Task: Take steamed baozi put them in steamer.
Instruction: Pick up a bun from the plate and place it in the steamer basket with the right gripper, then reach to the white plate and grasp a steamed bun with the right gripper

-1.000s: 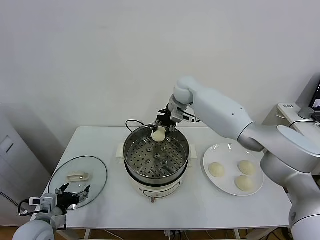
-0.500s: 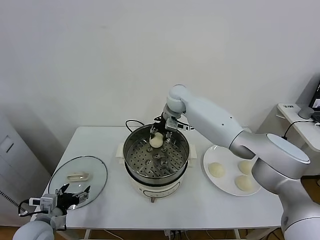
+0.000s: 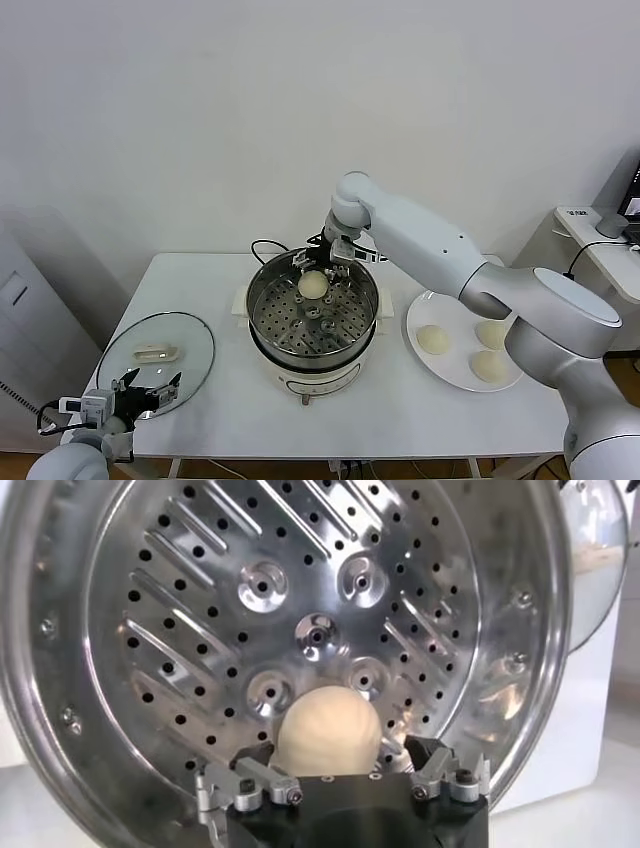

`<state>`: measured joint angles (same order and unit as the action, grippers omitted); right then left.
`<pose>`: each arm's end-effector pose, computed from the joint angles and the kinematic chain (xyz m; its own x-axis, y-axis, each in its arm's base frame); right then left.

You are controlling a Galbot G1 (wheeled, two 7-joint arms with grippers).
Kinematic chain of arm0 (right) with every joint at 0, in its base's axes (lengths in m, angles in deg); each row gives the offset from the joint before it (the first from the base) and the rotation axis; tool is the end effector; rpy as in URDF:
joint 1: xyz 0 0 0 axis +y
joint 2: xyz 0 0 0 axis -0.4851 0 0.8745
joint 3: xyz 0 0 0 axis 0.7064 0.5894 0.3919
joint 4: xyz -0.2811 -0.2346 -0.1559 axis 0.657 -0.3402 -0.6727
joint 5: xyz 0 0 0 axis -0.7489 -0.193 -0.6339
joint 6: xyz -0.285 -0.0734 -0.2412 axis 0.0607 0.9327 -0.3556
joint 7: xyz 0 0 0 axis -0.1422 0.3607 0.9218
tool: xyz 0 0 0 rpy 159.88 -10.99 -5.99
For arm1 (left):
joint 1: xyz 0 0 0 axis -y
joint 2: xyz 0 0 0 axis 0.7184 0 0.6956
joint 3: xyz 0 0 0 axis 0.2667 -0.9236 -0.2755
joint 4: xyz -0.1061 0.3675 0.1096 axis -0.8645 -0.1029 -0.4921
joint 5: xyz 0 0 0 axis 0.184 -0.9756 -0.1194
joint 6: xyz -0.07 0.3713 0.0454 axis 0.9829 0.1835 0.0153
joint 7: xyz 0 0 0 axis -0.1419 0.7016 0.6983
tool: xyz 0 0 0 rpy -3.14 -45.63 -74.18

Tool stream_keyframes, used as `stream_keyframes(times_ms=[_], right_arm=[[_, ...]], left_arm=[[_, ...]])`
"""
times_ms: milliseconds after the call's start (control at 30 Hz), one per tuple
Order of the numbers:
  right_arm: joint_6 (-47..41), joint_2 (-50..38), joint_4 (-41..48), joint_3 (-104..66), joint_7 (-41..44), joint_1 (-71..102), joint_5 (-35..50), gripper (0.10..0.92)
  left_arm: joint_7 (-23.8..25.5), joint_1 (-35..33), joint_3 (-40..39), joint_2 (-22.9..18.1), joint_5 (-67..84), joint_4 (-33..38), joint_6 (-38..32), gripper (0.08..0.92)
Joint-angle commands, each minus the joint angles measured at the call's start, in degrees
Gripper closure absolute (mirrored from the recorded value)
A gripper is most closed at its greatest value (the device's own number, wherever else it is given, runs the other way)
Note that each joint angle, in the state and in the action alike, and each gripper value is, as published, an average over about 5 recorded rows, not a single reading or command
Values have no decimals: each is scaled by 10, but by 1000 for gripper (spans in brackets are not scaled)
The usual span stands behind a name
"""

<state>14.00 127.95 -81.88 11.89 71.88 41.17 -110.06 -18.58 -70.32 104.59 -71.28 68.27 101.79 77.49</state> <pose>0.6759 0.1225 -0.0738 -0.1219 -0.3242 0.9381 -0.0519 -0.9418 -0.3322 0.2298 0.1625 -0.3298 -0.8299 -0.0031 0.5579 0.0540 0.9948 0.0859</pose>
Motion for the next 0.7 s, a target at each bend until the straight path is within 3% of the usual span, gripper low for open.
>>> stream_keyframes(times_ms=[33,400,700], right_arm=[[-41,-57,-6,122,52,-131,271,203],[-345,-183,-9,319,108,-250,495,203],[-419,-228,-1,364,108,-215,526,203]], left_arm=[[0,0,1,0,0,1,0,177],[0,1,1,1,1,5,0,177],[0,-3,7,-1,2,8,0,177]])
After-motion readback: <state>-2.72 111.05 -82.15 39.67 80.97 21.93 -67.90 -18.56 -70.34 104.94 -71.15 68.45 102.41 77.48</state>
